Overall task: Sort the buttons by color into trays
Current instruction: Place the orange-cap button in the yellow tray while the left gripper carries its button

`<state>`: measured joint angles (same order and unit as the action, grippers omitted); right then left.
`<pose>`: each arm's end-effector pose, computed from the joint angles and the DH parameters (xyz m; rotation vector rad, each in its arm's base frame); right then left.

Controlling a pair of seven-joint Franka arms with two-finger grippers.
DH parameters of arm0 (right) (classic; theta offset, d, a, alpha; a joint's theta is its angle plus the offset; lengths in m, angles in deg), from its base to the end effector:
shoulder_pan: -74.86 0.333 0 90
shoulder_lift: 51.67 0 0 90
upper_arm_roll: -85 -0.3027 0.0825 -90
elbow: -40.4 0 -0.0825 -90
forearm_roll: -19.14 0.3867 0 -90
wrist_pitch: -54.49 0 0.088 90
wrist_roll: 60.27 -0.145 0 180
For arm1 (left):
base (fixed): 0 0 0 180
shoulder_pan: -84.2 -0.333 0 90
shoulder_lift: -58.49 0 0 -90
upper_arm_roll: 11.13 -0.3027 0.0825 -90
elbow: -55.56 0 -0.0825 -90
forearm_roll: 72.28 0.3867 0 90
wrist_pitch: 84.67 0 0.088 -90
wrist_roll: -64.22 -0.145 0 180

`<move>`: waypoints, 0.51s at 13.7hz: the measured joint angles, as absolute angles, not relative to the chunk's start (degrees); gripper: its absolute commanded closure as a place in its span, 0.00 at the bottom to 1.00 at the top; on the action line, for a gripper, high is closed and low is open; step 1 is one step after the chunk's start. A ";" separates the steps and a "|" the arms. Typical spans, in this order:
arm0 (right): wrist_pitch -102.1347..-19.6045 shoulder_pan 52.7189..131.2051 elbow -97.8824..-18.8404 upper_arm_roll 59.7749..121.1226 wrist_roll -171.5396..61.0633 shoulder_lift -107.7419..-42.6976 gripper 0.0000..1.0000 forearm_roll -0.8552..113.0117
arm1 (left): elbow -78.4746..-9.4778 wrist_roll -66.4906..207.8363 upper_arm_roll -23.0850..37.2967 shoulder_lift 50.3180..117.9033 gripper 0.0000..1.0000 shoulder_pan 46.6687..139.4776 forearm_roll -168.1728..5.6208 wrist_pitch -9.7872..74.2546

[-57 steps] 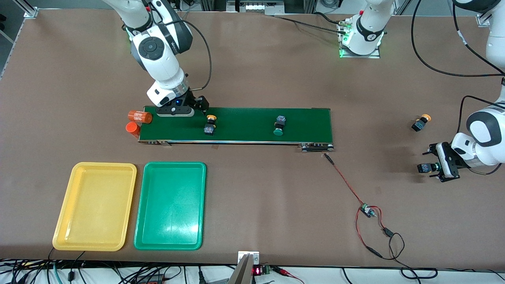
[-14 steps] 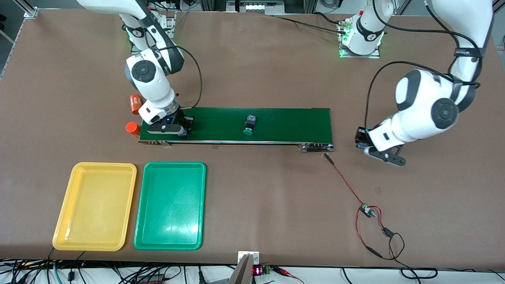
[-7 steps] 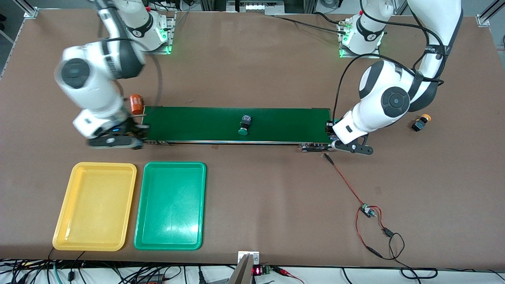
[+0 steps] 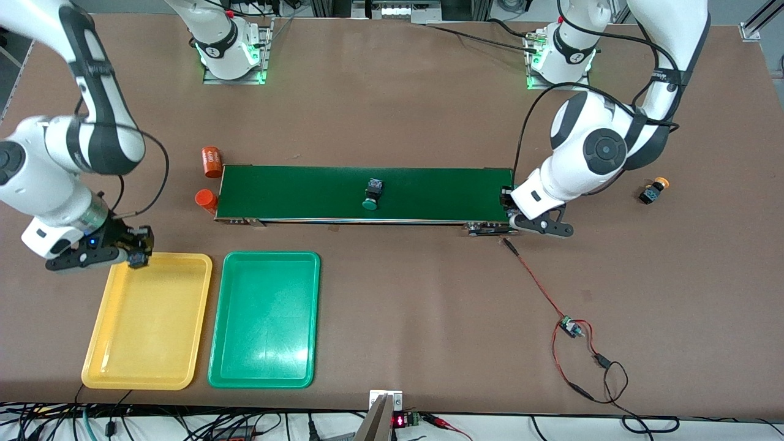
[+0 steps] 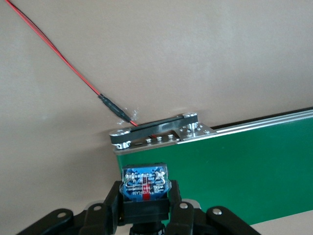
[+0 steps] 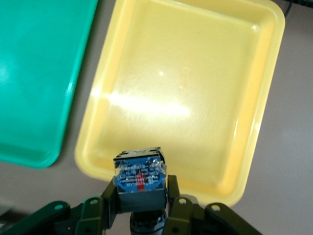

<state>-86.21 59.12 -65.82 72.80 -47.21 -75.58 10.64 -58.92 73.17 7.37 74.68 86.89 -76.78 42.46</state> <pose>0.6588 -0.0506 0.2694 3.0551 0.3772 0.2956 0.5495 -0.2167 0.2701 2.9974 -0.2324 -0.1303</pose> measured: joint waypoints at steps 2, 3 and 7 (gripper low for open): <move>-92.57 57.30 -65.35 72.82 -43.69 -80.49 1.00 10.64 | -60.37 73.17 8.02 74.43 0.99 87.19 -76.78 44.42; -95.56 56.33 -65.21 72.82 -42.06 -82.46 1.00 10.64 | -60.77 73.17 8.33 74.41 0.99 87.27 -76.78 44.89; -103.55 53.41 -64.03 72.81 -38.46 -88.37 0.86 10.64 | -61.52 73.17 9.22 74.29 0.99 87.36 -76.78 45.31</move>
<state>-103.55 53.41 -64.03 72.81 -38.46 -88.37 10.64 -61.52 73.17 9.22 74.29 87.36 -76.78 45.31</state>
